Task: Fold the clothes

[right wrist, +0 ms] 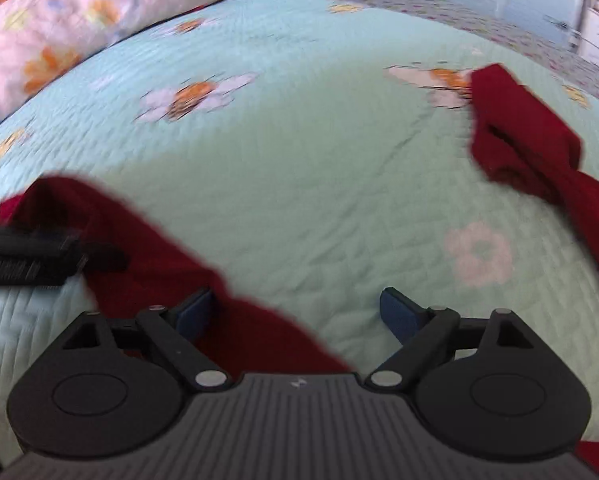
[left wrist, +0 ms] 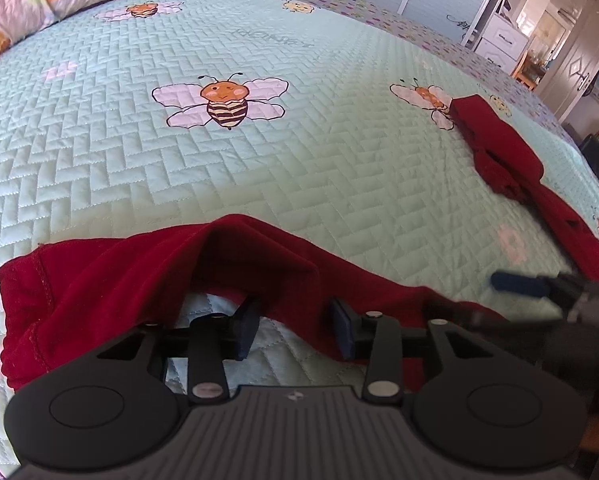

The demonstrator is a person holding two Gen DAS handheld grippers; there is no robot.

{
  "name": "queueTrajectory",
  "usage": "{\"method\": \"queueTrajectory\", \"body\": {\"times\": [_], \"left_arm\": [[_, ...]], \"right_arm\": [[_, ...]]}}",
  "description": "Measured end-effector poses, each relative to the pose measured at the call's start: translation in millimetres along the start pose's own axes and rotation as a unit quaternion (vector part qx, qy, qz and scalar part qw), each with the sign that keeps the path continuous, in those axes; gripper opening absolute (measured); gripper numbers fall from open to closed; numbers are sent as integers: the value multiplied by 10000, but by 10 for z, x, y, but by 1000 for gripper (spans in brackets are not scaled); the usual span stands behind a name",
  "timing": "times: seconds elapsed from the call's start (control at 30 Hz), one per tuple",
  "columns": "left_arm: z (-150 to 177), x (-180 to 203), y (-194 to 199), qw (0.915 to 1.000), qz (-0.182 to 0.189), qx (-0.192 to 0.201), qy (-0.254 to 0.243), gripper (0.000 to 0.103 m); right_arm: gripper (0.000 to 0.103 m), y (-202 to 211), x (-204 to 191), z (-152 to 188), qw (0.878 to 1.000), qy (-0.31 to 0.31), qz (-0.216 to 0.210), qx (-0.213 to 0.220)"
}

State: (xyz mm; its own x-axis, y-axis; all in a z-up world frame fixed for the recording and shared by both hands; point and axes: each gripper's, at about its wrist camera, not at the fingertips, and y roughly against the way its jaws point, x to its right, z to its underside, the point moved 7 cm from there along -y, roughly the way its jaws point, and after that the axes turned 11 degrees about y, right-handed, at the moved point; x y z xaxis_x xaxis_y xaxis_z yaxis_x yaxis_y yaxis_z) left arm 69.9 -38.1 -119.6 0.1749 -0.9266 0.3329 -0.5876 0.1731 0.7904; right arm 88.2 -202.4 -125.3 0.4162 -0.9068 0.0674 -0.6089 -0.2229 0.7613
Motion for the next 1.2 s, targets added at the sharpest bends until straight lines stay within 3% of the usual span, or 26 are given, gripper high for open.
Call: {"method": "queueTrajectory", "body": {"times": [0.17, 0.43, 0.6, 0.7, 0.83, 0.97, 1.0, 1.07, 1.13, 1.2], "left_arm": [[-1, 21, -4, 10000, -76, -26, 17, 43], [13, 50, -1, 9998, -197, -18, 38, 44], [34, 90, -5, 9994, -323, 45, -61, 46], [40, 97, -11, 9993, -352, 75, -90, 47], [44, 100, -14, 9993, -350, 91, -112, 48], [40, 95, 10, 9994, -321, 90, -66, 48], [38, 82, 34, 9995, -294, 93, -12, 48], [35, 39, 103, 9996, -199, 117, 176, 48], [48, -70, 307, 9974, 231, 325, 601, 48], [91, -233, 590, 9896, 808, 651, 993, 49]], "right_arm": [[89, 147, 20, -140, 9993, -135, -8, 339], [89, -35, 98, 97, 10000, 27, 2, -69], [89, 299, 7, 83, 9992, 191, -67, 348], [89, 171, 26, 230, 9997, 217, -131, 15], [92, -11, 224, 225, 9999, -90, -3, 53], [92, 69, 283, 88, 9985, -476, 16, 254], [92, 109, 262, 76, 9985, -445, -8, 310], [92, 31, 198, 134, 9998, -209, -59, -6], [92, -36, 154, 192, 9996, -28, -66, -263], [92, 53, 99, 137, 9999, 71, 8, -136]]}}
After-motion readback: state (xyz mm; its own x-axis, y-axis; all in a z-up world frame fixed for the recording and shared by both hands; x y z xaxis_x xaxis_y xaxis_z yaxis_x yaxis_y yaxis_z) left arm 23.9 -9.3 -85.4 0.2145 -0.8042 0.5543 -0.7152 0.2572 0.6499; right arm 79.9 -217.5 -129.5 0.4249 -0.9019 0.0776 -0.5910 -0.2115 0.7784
